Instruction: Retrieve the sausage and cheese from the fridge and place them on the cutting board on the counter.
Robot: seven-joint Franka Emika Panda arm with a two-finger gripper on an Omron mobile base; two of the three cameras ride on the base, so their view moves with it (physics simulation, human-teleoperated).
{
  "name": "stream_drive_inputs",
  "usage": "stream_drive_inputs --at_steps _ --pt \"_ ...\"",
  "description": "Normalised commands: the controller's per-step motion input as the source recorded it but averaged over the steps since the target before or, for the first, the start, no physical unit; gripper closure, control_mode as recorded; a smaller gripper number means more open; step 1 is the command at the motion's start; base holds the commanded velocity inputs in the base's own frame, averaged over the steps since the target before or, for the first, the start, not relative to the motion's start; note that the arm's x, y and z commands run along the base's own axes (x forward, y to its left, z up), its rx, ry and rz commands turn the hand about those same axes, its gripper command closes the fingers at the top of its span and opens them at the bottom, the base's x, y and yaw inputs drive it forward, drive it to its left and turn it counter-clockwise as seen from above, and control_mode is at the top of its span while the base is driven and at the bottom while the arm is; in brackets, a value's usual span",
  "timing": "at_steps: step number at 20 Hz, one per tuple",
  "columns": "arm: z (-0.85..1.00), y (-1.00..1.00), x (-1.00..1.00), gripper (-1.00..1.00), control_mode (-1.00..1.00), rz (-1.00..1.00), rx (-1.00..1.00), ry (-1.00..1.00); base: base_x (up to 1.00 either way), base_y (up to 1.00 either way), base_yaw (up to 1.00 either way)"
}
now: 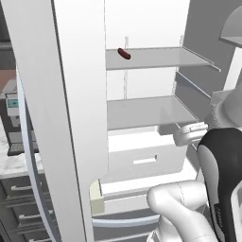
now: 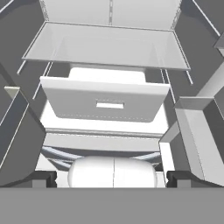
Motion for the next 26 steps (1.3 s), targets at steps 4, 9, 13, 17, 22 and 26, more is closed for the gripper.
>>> stream_drive_inputs --at_steps 4,9,13,17,22,26 --pt "0.0 0.0 0.0 -1.0 1.0 0.0 0.0 0.0 0.36 -0.01 0.0" --pt "0.0 0.0 0.0 -1.0 1.0 0.0 0.0 0.0 0.01 0.0 0.0" --pt "0.05 -0.03 0.0 -1.0 -1.0 0.01 0.01 -0.02 0.0 -0.05 0.0" --pt "0.37 -0.07 0.12 -1.0 -1.0 0.04 0.02 -0.1 0.0 0.0 0.0" --pt "0.36 0.0 0.2 -1.0 -1.0 0.0 0.0 -0.03 0.0 0.0 0.0" --pt "0.43 0.0 0.18 -1.0 -1.0 0.0 0.0 -0.01 0.0 0.0 0.0"
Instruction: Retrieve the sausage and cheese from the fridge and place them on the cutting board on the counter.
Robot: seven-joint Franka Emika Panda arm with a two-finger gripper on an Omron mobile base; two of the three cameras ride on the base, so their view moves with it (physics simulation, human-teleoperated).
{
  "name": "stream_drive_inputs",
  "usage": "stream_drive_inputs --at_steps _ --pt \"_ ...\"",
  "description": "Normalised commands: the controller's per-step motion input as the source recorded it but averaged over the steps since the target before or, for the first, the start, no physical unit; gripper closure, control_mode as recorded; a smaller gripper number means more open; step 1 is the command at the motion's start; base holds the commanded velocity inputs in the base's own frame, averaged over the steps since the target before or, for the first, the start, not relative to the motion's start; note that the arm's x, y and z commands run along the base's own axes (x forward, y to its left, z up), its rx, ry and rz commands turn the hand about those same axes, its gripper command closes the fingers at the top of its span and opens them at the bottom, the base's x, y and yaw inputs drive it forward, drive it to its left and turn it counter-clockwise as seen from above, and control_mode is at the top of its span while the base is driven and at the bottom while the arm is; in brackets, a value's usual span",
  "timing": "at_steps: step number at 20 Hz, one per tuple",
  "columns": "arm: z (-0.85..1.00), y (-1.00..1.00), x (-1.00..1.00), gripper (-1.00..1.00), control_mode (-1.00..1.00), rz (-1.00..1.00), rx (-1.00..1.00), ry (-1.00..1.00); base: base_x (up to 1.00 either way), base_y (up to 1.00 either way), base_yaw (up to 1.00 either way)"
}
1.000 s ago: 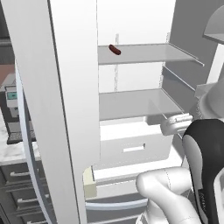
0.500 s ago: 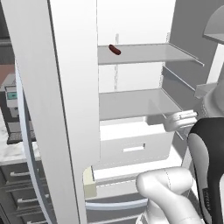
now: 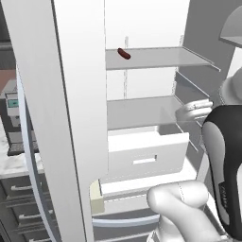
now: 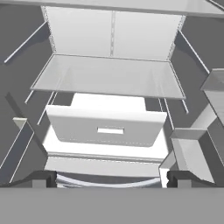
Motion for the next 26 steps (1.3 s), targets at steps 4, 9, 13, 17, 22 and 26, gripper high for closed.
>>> stream_drive_inputs --at_steps 4,9,13,17,22,26 --pt "0.34 0.0 0.17 -1.0 -1.0 0.0 0.0 -0.07 0.0 0.0 0.0" --pt "0.02 0.0 0.43 -1.0 -1.0 0.0 0.0 -0.18 0.0 0.0 0.0" --pt "0.09 0.0 0.43 -1.0 -1.0 0.01 0.0 -0.23 0.0 0.0 0.0" --pt "0.36 0.0 0.37 -1.0 -1.0 0.0 0.0 -0.15 0.0 0.0 0.0" --pt "0.4 0.08 0.46 -1.0 -1.0 0.0 0.0 0.0 0.0 0.0 0.0" --pt "0.39 0.06 0.5 -1.0 -1.0 0.0 0.0 0.02 0.0 0.0 0.0"
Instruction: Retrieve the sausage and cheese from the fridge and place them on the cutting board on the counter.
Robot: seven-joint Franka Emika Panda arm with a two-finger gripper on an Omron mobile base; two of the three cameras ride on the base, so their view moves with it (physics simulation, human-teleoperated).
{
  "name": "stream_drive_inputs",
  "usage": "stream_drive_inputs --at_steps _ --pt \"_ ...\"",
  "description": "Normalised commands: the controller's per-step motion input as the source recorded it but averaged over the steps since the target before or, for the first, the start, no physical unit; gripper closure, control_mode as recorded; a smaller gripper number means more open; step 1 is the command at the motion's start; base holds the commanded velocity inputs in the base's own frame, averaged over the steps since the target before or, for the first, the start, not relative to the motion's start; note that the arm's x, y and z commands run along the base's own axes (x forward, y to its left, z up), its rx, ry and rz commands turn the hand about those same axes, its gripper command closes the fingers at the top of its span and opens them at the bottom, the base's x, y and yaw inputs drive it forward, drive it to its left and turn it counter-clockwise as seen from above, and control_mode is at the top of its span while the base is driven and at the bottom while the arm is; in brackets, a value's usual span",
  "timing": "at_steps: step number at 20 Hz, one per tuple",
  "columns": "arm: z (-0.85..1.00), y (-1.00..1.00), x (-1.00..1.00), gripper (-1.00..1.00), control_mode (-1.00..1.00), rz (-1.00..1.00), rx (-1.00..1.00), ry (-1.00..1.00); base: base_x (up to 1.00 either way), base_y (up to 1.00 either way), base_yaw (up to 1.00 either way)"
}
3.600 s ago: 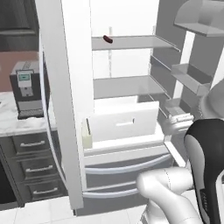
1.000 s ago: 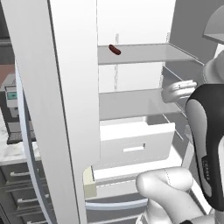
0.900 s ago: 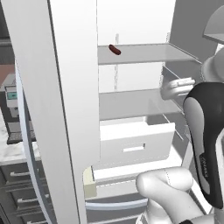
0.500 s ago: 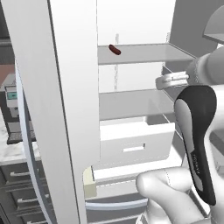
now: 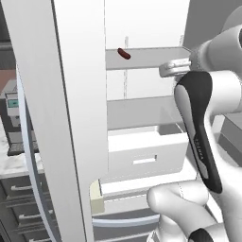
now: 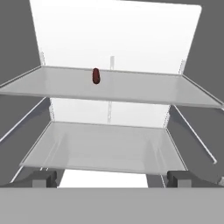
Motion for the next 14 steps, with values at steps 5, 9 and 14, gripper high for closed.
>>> stream_drive_inputs --at_steps 5,9,14 --pt "-0.06 0.05 0.62 -1.0 -1.0 0.0 0.0 0.06 0.0 0.0 0.0" --pt "-0.26 0.09 0.57 -1.0 -1.0 0.0 0.0 0.04 0.0 0.0 0.0" --pt "0.0 0.02 0.49 -1.0 -1.0 0.0 0.0 0.02 0.0 0.0 0.0"
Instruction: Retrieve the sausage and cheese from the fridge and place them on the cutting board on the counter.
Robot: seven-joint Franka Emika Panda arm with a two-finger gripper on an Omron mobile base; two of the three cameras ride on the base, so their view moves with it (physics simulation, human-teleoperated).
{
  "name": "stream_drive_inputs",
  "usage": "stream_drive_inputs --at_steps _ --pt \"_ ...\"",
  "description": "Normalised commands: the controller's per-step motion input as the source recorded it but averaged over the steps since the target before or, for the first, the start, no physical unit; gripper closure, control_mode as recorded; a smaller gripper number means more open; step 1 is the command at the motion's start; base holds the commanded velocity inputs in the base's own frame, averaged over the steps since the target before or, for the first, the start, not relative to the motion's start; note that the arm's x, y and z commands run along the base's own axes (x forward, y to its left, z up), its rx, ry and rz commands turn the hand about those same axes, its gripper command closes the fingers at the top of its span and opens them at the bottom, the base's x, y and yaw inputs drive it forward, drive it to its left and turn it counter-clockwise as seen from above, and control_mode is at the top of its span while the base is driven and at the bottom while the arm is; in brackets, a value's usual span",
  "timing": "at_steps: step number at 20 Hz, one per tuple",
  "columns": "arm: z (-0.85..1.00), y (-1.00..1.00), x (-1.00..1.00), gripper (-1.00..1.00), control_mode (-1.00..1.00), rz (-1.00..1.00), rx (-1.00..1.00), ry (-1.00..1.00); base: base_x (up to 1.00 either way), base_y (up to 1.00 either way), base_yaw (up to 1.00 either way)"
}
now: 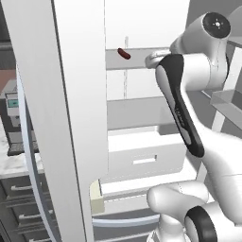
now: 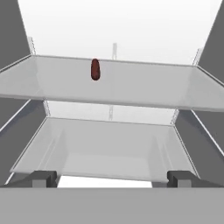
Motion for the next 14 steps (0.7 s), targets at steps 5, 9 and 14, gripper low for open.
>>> stream_drive_inputs --at_steps 5,9,14 --pt "-0.07 0.11 0.55 -1.0 -1.0 0.0 0.0 0.03 0.0 0.0 0.0" --pt "-0.03 0.18 0.42 -1.0 -1.0 0.0 0.0 0.05 0.0 0.0 0.0" --pt "-0.14 0.28 0.39 -1.0 -1.0 0.0 0.0 0.05 0.0 0.0 0.0"
